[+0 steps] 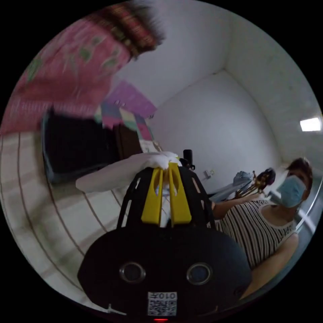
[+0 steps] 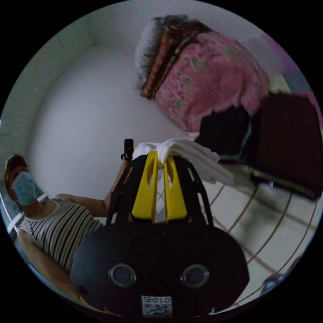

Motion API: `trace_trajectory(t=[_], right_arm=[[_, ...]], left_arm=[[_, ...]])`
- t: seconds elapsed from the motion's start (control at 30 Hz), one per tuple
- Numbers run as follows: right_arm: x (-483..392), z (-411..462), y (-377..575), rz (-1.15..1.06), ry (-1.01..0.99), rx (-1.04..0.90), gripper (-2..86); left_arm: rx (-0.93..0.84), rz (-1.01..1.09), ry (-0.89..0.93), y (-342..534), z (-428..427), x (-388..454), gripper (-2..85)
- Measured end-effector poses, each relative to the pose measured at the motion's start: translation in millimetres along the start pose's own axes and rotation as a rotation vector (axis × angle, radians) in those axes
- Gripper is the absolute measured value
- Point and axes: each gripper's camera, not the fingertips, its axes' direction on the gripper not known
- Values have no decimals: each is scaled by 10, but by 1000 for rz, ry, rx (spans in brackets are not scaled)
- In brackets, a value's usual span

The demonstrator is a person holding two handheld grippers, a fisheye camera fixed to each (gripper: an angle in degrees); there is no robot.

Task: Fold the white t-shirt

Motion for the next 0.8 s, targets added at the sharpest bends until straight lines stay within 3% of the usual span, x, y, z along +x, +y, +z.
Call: trace_trajectory(t=[0.07, 0.2, 0.3, 0.37, 0.43, 0.5, 0.8], right_arm=[[-142, -45, -432, -105, 27, 50, 49], [-94, 35, -1068, -198, 101, 92, 50], [447, 299, -1243, -35, 103, 36, 50], [891, 552, -1262, 104, 162, -51, 50], [1393, 835, -1223, 283, 223, -163, 50], [1482, 833, -1249, 311, 147, -85, 50], [1199, 895, -2031, 160, 197, -98, 53]], left_arm=[[17, 179, -77, -669, -191, 217, 56], [-9, 238, -139, -1293, -270, 76, 53], [-118, 59, -160, -1509, -85, -651, 47], [-213, -210, -152, -1486, 192, -1495, 41], [-210, -362, -115, -1405, 339, -1954, 37], [-121, -411, -7, -1408, 350, -2130, 35], [-191, -147, -197, -2460, 135, -1570, 44]])
